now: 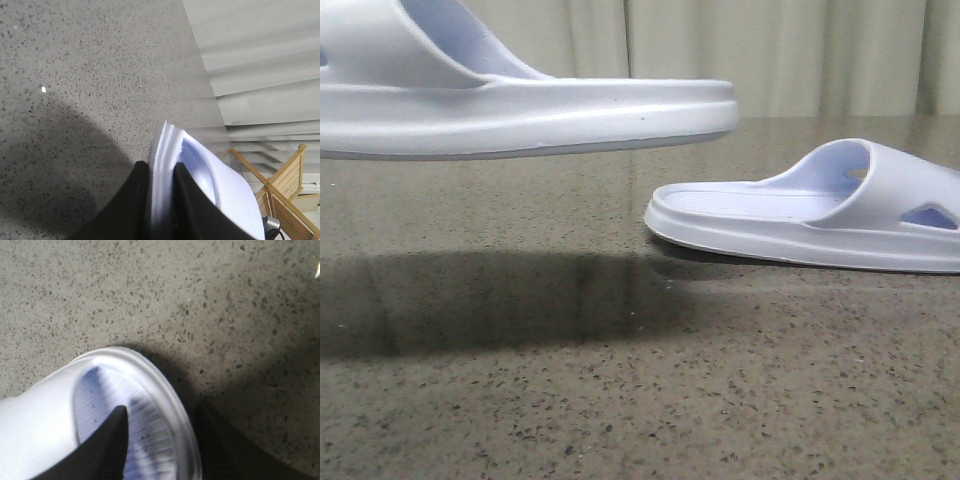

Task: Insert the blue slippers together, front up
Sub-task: 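Lift the slipper held by the right gripper off the table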

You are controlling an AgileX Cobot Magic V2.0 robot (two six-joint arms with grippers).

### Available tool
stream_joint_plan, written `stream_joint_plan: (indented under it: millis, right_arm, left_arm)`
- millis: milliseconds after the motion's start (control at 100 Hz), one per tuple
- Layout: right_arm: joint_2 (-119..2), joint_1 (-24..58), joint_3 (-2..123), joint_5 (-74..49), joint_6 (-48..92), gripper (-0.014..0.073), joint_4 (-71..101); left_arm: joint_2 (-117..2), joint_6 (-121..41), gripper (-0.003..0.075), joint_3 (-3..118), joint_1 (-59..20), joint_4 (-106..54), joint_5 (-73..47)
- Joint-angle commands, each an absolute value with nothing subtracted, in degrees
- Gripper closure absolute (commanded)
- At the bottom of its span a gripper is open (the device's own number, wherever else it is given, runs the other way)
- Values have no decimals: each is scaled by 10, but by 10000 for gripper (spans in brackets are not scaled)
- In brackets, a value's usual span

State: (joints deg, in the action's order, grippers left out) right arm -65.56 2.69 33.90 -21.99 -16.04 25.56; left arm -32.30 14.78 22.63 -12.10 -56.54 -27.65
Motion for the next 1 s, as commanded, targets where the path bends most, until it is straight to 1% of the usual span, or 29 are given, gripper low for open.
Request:
stream_joint_plan:
  millis: [0,220,310,410,800,990]
  right_arm:
    - [-650,23,354,-202,-162,389,263]
    - [-650,23,354,-195,-161,506,263]
    - [-650,23,354,-185,-161,584,263]
    - [-650,23,354,-169,-161,700,263]
    - [-629,23,356,-76,-161,701,300]
    - [-574,23,372,-85,-161,701,301]
  left_arm:
    - [-324,147,704,250,-125,-588,-257]
    - [-324,147,704,250,-125,-588,-257]
    - [-324,147,704,250,-125,-588,-257]
    - [-324,147,704,250,-125,-588,-257]
    - [-324,147,704,250,-125,-588,-260]
    - [-324,147,704,250,-125,-588,-260]
